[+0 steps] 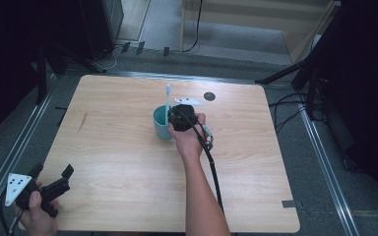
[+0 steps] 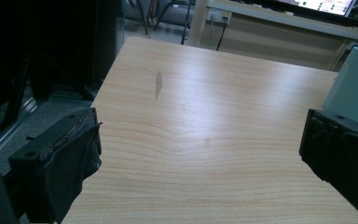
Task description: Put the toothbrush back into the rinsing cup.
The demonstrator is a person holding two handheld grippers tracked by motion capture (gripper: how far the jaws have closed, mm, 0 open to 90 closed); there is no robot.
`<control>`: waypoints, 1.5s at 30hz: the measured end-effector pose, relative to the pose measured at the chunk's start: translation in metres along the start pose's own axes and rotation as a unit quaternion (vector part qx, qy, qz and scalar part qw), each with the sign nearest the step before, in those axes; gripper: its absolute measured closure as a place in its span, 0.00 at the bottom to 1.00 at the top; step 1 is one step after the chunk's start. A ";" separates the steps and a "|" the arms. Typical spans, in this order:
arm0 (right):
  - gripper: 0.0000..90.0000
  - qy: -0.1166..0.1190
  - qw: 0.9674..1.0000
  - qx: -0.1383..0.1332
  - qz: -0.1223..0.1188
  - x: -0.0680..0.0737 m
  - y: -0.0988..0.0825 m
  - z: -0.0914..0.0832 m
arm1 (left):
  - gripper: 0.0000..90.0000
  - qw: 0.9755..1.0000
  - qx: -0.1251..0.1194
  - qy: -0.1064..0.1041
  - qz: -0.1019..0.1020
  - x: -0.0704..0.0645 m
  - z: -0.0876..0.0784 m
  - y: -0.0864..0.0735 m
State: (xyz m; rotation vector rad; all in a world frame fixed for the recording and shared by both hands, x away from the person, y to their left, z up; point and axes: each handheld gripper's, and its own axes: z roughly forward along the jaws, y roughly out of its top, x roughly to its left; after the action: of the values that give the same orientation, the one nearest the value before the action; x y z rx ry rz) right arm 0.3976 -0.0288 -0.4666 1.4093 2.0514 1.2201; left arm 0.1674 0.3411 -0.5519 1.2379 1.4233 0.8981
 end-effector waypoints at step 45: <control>0.00 -0.131 0.987 -0.089 0.037 -0.147 -0.061 -0.098 | 0.00 1.000 0.004 0.001 0.008 -0.002 0.000 -0.001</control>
State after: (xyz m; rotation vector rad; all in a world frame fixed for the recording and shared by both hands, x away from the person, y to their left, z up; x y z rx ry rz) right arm 0.3580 -0.2110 -0.4856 1.4831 1.6873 1.1465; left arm 0.1670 0.3389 -0.5520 1.2557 1.4217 0.9061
